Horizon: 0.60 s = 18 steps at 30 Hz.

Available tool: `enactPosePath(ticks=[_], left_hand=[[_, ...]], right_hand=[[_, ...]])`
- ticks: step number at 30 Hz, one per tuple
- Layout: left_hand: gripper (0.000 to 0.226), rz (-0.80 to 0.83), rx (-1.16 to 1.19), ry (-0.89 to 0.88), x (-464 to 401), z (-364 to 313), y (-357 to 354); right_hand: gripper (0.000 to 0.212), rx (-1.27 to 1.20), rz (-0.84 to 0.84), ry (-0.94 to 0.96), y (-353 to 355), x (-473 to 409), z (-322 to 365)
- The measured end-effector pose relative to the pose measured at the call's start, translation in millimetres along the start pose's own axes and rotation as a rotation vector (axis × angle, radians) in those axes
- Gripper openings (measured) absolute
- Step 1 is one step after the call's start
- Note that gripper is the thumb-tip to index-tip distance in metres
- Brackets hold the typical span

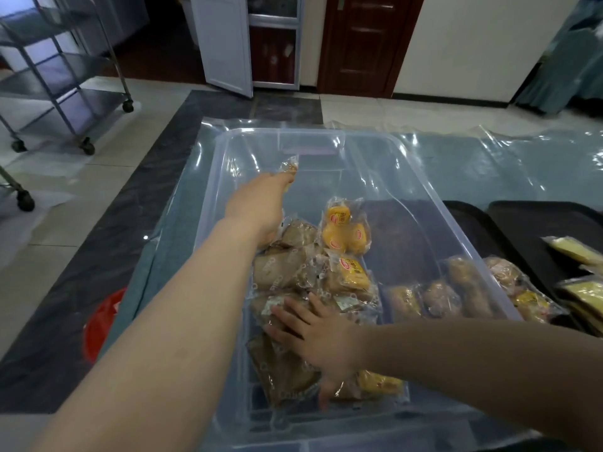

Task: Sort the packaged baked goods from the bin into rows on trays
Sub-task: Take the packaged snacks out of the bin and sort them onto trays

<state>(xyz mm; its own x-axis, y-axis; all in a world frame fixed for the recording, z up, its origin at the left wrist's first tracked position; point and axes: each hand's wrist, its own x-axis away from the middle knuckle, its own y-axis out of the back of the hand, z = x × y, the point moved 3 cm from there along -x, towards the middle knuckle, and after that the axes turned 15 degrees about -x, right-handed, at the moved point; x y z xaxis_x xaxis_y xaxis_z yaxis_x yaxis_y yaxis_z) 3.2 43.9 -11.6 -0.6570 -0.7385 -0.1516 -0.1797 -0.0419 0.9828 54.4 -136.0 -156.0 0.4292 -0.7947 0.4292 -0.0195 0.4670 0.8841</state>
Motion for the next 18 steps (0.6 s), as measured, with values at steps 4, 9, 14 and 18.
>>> enactPosePath(ticks=[4, 9, 14, 18], left_hand=[[0.071, 0.025, 0.006, 0.003, -1, 3, -3], [0.069, 0.039, -0.001, 0.0, -2, 1, -4], [0.073, 0.049, -0.003, 0.013, 0, 0, -1], [0.079, 0.036, 0.017, 0.012, 5, -3, 7]], right_hand=[[0.136, -0.023, -0.055, 0.004, -8, -9, 1], [0.098, -0.03, -0.096, 0.028, 2, -7, -5], [0.065, 0.005, -0.116, 0.036, 39, -7, -15], [0.06, -0.069, -0.12, 0.071, 60, 6, -21]])
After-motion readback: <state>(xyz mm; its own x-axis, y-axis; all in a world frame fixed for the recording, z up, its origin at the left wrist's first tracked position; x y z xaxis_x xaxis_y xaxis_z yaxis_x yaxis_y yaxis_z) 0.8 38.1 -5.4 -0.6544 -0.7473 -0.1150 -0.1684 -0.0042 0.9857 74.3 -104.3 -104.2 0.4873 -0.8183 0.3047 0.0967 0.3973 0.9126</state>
